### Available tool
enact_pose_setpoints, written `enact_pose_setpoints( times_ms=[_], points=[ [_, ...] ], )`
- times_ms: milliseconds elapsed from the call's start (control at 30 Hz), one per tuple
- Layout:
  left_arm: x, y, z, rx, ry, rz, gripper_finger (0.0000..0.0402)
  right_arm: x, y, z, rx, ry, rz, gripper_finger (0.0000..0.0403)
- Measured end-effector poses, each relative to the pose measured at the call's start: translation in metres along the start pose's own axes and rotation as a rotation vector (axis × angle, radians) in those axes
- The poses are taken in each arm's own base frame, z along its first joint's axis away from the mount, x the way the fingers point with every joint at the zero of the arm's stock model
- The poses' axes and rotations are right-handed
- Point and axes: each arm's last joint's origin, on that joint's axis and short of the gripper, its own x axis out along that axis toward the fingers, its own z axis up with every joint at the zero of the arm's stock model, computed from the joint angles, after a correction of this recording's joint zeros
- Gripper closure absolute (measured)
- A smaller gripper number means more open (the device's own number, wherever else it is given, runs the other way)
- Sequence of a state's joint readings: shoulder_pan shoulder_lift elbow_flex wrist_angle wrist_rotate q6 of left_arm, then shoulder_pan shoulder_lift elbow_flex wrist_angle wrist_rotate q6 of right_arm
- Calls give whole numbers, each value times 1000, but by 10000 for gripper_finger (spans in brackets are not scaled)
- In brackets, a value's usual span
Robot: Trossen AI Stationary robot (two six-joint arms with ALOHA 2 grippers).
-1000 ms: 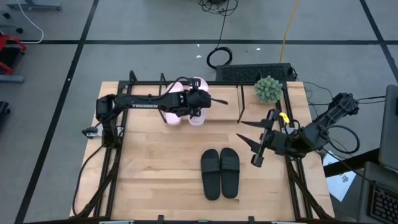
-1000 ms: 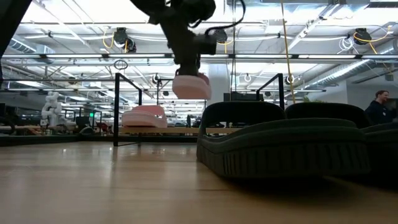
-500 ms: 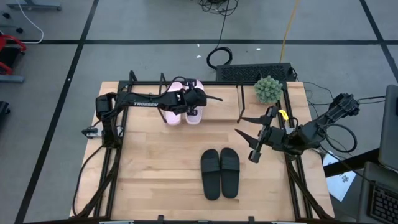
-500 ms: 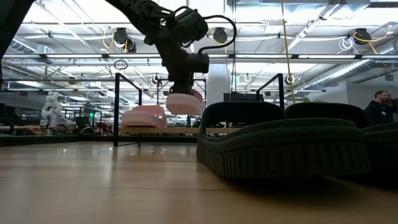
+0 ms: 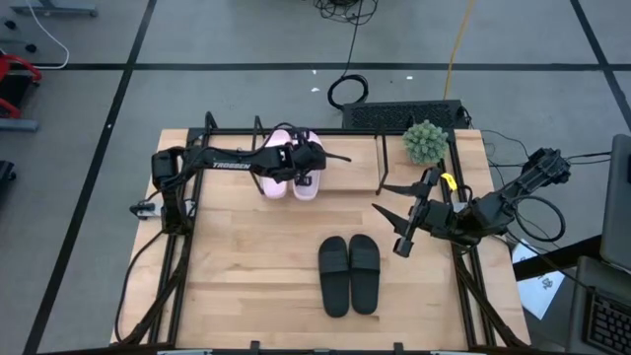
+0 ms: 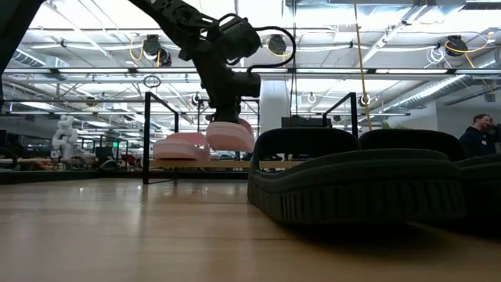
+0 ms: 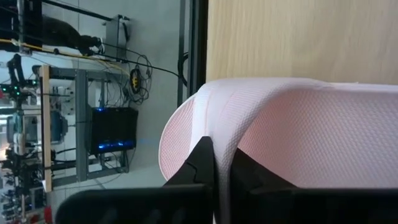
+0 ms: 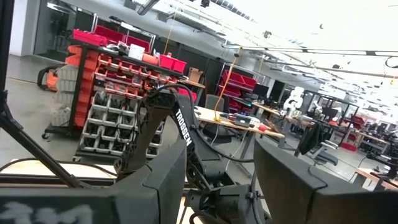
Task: Pick and place slides into the shelf
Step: Put the pink slipper on the shelf
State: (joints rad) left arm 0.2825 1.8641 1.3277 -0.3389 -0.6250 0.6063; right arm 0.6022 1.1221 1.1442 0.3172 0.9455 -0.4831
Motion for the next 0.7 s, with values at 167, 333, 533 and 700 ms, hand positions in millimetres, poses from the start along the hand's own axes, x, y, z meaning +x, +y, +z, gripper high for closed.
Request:
enact_pose_setpoints(
  times_ms=[167,333,533,700],
  points=[
    [5,6,-5,-35,18,6,385,0,0,0,11,0,0,227],
    [7,8,-7,-45,25,-2,396,0,0,0,8,0,0,227],
    [7,6,-8,-43,29,-24,385,0,0,0,0,0,1,227],
    [9,5,-11,-43,33,-33,375,0,0,0,-1,0,1,227]
  ],
)
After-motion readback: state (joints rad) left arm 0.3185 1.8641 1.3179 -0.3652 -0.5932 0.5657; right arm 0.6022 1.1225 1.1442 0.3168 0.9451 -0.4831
